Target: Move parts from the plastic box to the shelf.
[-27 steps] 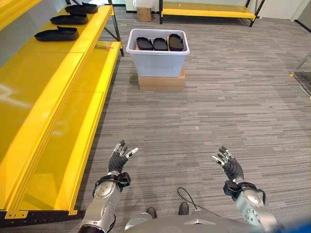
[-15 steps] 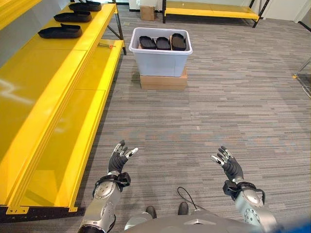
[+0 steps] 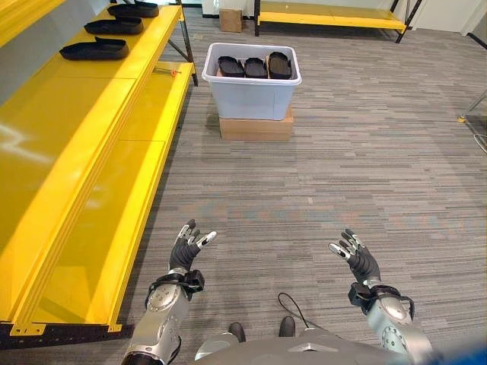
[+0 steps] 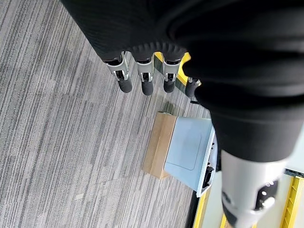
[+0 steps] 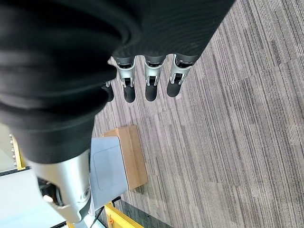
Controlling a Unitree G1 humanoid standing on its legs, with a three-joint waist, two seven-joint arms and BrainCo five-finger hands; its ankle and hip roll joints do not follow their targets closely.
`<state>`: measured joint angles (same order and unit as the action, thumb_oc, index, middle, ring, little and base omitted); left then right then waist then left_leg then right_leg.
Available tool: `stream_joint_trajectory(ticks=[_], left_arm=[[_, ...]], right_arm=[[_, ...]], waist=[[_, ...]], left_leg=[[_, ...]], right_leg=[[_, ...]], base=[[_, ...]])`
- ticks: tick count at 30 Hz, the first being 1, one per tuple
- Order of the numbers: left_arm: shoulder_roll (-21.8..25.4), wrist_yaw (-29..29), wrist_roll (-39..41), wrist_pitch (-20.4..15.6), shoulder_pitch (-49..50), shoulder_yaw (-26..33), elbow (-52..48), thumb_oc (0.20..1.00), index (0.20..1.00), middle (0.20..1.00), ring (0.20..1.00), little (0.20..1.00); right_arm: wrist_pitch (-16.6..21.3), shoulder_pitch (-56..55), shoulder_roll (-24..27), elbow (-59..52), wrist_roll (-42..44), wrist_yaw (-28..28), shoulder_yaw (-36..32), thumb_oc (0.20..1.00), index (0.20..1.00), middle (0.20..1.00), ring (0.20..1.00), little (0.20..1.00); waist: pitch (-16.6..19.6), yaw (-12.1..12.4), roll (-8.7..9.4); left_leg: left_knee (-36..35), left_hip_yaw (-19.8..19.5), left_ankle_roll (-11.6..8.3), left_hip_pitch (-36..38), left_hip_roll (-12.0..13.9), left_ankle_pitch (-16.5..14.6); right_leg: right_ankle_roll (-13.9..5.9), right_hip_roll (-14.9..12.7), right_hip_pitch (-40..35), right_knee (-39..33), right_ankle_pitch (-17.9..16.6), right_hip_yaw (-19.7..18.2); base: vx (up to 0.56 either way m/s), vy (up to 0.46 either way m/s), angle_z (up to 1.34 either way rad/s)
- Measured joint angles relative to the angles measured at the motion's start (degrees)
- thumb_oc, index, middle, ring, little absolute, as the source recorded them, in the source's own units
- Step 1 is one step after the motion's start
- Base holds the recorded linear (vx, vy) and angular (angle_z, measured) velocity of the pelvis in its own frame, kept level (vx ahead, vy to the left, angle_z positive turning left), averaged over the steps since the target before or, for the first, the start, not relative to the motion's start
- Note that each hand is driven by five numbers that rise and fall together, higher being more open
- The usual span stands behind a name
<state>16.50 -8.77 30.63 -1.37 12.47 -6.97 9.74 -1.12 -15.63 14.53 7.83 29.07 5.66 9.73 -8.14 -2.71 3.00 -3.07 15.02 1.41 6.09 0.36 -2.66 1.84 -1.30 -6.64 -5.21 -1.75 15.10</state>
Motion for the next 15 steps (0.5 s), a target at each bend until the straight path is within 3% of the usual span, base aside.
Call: stream_joint_trajectory(ticks=[15], left_arm=[[0.12,0.01,-0.37,0.00,-0.01,0.24,-0.02,1.000,1.000,1.000,1.000,1.000]], right_arm=[[-0.52,0.10,0.00,0.01,0.00,-0.44,-0.03,1.000,1.000,1.000,1.000,1.000]], waist=[[-0.02,0.20,-0.13]], left_leg=[[-1.07,0.09,0.20,0.39,-0.15,0.60]], right_leg=[[-0.13,0.00,0.16,-0.04,0.08,-0.07]], base=[[0.01,0.012,0.00]])
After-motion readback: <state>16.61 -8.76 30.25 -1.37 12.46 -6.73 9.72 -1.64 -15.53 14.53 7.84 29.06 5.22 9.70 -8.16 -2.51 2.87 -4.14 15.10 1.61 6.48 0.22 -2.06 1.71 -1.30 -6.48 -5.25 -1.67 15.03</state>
